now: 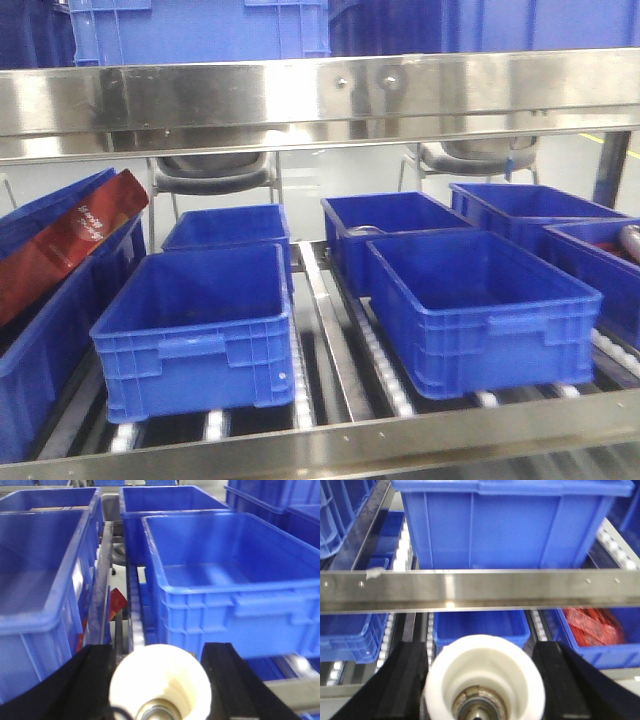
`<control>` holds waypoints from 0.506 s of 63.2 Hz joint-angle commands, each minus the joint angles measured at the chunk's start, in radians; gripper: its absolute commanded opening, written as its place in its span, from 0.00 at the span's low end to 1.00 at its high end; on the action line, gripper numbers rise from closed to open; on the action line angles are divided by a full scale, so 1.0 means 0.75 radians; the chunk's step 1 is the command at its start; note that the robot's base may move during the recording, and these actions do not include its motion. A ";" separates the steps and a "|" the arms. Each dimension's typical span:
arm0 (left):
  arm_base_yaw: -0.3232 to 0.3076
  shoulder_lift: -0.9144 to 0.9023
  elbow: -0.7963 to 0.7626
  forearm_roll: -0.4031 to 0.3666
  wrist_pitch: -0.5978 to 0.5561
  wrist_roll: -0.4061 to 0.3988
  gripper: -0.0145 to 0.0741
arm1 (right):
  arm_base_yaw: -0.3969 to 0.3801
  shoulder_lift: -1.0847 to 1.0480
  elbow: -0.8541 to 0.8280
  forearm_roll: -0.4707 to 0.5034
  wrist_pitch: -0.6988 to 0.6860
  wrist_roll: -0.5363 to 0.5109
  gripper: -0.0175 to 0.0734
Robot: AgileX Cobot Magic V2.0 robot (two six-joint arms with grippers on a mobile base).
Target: Place valve from conveyor to right shelf box
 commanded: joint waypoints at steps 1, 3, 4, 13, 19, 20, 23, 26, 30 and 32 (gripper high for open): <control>-0.004 -0.013 -0.018 -0.004 -0.079 -0.009 0.04 | -0.007 -0.014 -0.024 -0.003 -0.094 -0.007 0.01; -0.004 -0.013 -0.018 -0.004 -0.079 -0.009 0.04 | -0.007 -0.014 -0.024 -0.003 -0.094 -0.007 0.01; -0.004 -0.013 -0.018 -0.004 -0.079 -0.009 0.04 | -0.007 -0.014 -0.024 -0.003 -0.094 -0.007 0.01; -0.004 -0.013 -0.018 -0.004 -0.079 -0.009 0.04 | -0.007 -0.014 -0.024 -0.003 -0.094 -0.007 0.01; -0.004 -0.013 -0.018 -0.004 -0.079 -0.009 0.04 | -0.007 -0.014 -0.024 -0.003 -0.094 -0.007 0.01; -0.004 -0.013 -0.018 -0.004 -0.079 -0.009 0.04 | -0.007 -0.014 -0.024 -0.003 -0.094 -0.007 0.01; -0.004 -0.013 -0.018 -0.004 -0.079 -0.009 0.04 | -0.007 -0.014 -0.024 -0.003 -0.094 -0.007 0.01; -0.004 -0.013 -0.018 -0.004 -0.079 -0.009 0.04 | -0.007 -0.014 -0.024 -0.003 -0.094 -0.007 0.01; -0.004 -0.013 -0.018 -0.004 -0.079 -0.009 0.04 | -0.007 -0.014 -0.024 -0.003 -0.094 -0.007 0.01; -0.004 -0.013 -0.018 -0.004 -0.079 -0.009 0.04 | -0.007 -0.014 -0.024 -0.003 -0.094 -0.007 0.01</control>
